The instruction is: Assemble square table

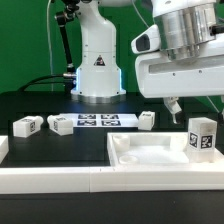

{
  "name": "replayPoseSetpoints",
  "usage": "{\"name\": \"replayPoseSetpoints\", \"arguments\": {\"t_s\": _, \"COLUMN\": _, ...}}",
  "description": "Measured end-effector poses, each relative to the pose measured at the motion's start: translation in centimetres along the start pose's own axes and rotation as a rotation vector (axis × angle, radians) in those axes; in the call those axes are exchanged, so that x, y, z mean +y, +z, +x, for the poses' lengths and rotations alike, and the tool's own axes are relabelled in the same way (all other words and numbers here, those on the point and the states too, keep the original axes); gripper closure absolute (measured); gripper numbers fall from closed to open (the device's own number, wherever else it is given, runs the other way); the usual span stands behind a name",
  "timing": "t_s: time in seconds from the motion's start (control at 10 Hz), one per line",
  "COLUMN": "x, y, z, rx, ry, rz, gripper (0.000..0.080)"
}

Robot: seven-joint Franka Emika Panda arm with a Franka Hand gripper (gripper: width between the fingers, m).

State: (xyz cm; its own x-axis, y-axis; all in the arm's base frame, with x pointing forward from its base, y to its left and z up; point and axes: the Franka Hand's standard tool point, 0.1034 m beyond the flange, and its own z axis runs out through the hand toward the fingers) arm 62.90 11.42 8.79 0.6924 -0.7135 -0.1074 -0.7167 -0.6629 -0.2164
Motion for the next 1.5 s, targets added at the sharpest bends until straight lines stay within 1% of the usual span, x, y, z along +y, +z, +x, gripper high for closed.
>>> {"name": "replayPoseSetpoints", "arguments": {"t_s": 0.1, "x": 0.3, "y": -0.1, "z": -0.3, "rx": -0.015, "ry": -0.152, "rz": -0.060, "gripper": 0.0150}}
{"name": "replayPoseSetpoints", "arguments": {"t_s": 0.2, "x": 0.1, "y": -0.2, "z": -0.3, "rx": -0.004, "ry": -0.283, "rz": -0.089, "gripper": 0.0150}}
{"name": "replayPoseSetpoints", "arguments": {"t_s": 0.4, "x": 0.0, "y": 0.0, "z": -0.7, "rx": -0.006, "ry": -0.448, "rz": -0.120, "gripper": 0.0150}}
{"name": "replayPoseSetpoints", "arguments": {"t_s": 0.5, "x": -0.1, "y": 0.1, "z": -0.8, "rx": -0.006, "ry": -0.538, "rz": -0.130, "gripper": 0.0150}}
{"name": "replayPoseSetpoints", "arguments": {"t_s": 0.7, "x": -0.1, "y": 0.4, "z": -0.7, "rx": -0.015, "ry": -0.661, "rz": -0.133, "gripper": 0.0150}}
{"name": "replayPoseSetpoints", "arguments": {"t_s": 0.8, "x": 0.1, "y": 0.5, "z": -0.5, "rx": -0.024, "ry": -0.772, "rz": -0.135, "gripper": 0.0150}}
{"name": "replayPoseSetpoints", "arguments": {"t_s": 0.9, "x": 0.3, "y": 0.7, "z": -0.5, "rx": -0.032, "ry": -0.825, "rz": -0.137, "gripper": 0.0150}}
{"name": "replayPoseSetpoints", "arguments": {"t_s": 1.0, "x": 0.4, "y": 1.2, "z": -0.6, "rx": -0.046, "ry": -0.906, "rz": -0.148, "gripper": 0.0150}}
{"name": "replayPoseSetpoints", "arguments": {"t_s": 1.1, "x": 0.2, "y": 1.4, "z": -0.7, "rx": -0.063, "ry": -0.908, "rz": -0.153, "gripper": 0.0150}}
{"name": "replayPoseSetpoints", "arguments": {"t_s": 1.3, "x": 0.1, "y": 1.3, "z": -0.6, "rx": -0.063, "ry": -0.906, "rz": -0.152, "gripper": 0.0150}}
{"name": "replayPoseSetpoints", "arguments": {"t_s": 1.4, "x": 0.1, "y": 1.3, "z": -0.5, "rx": -0.064, "ry": -0.906, "rz": -0.152, "gripper": 0.0263}}
{"name": "replayPoseSetpoints", "arguments": {"t_s": 1.5, "x": 0.1, "y": 1.3, "z": -0.5, "rx": -0.063, "ry": -0.906, "rz": -0.152, "gripper": 0.0436}}
